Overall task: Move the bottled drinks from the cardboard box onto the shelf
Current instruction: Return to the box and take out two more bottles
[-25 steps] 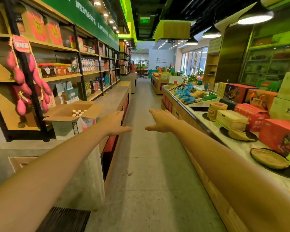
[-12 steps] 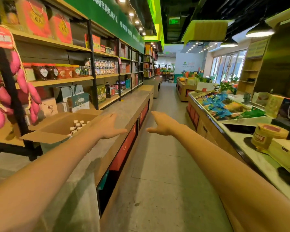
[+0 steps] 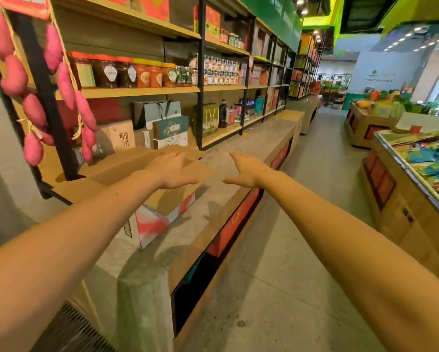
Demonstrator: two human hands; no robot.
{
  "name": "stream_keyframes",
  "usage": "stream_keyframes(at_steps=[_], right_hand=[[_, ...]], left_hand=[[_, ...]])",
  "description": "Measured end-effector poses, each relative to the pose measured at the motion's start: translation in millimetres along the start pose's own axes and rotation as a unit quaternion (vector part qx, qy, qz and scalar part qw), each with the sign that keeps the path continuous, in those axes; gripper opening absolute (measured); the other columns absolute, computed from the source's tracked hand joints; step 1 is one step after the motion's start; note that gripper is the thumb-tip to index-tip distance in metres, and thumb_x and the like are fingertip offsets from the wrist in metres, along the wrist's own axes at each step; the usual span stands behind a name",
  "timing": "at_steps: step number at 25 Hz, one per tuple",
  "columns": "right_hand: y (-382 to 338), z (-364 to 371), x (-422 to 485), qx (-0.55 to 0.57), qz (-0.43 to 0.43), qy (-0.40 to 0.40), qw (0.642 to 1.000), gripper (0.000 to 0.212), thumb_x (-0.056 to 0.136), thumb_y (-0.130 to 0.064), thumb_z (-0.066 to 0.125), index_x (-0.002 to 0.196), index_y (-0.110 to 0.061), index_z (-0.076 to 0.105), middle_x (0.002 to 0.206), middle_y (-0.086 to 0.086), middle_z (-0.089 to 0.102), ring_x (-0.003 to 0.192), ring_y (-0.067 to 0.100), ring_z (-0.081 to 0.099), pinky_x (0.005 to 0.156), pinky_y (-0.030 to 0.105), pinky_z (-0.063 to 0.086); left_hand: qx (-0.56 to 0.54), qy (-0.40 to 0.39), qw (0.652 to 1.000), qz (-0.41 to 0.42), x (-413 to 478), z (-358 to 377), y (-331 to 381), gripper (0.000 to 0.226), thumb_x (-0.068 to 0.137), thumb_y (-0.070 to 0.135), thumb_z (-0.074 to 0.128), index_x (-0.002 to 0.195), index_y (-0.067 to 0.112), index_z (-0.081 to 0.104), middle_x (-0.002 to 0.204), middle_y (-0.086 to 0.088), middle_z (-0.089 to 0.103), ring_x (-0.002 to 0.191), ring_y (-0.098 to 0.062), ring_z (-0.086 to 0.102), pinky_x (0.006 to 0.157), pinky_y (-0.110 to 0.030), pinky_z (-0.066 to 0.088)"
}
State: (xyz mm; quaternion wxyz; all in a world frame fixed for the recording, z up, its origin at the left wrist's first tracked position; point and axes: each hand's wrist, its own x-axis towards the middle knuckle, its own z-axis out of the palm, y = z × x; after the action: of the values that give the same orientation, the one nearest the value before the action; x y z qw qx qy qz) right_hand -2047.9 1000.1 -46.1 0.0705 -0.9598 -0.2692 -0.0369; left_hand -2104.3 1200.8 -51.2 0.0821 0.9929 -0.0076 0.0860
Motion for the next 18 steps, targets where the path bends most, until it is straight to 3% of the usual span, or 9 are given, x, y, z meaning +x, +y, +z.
stream_keyframes(at_steps=[4,7,11,15,18], right_hand=[[5.0,17.0,107.6,0.0,-0.029,-0.012,1.0,0.081,0.088,-0.043,0.058,0.148,-0.004,0.019,0.153,0.016,0.028,0.139,0.031,0.031,0.112,0.039,0.03],[6.0,32.1,178.2,0.012,-0.044,-0.016,0.999,0.078,0.085,-0.042,0.063,0.144,-0.006,0.028,0.147,0.016,0.039,0.132,0.033,0.04,0.108,0.043,0.037],[0.0,67.3,263.9,0.051,-0.078,-0.044,0.995,0.076,0.08,-0.045,0.068,0.142,-0.02,0.032,0.142,0.007,0.045,0.126,0.027,0.046,0.104,0.042,0.042],[-7.7,117.3,347.0,0.05,-0.143,-0.11,0.982,0.052,0.089,-0.039,0.06,0.132,-0.013,0.047,0.129,0.012,0.053,0.102,0.021,0.048,0.085,0.031,0.041],[-15.3,145.2,401.1,0.088,-0.22,-0.131,0.963,0.067,0.085,-0.036,0.065,0.141,-0.015,0.034,0.139,0.011,0.046,0.123,0.028,0.047,0.102,0.038,0.04]], left_hand=[[-0.001,-0.004,0.999,-0.035,86.0,15.7,-48.3,0.086,0.081,0.053,0.062,0.146,0.01,0.026,0.149,-0.013,0.036,0.133,-0.031,0.038,0.106,-0.04,0.034],[-0.011,-0.006,0.998,-0.064,132.0,19.6,-74.2,0.08,0.085,0.044,0.063,0.146,0.009,0.025,0.15,-0.012,0.034,0.135,-0.029,0.035,0.107,-0.036,0.031],[-0.007,-0.005,0.993,-0.117,178.6,31.0,-118.7,0.079,0.085,0.042,0.062,0.147,0.011,0.023,0.153,-0.011,0.029,0.139,-0.028,0.03,0.112,-0.038,0.027],[-0.012,-0.025,0.977,-0.213,212.7,66.0,-170.5,0.084,0.086,0.042,0.061,0.15,0.014,0.013,0.156,-0.01,0.021,0.142,-0.028,0.025,0.114,-0.039,0.024],[-0.012,-0.035,0.962,-0.269,239.5,92.1,-205.8,0.084,0.087,0.043,0.06,0.15,0.016,0.011,0.157,-0.009,0.021,0.141,-0.028,0.027,0.114,-0.039,0.026]])
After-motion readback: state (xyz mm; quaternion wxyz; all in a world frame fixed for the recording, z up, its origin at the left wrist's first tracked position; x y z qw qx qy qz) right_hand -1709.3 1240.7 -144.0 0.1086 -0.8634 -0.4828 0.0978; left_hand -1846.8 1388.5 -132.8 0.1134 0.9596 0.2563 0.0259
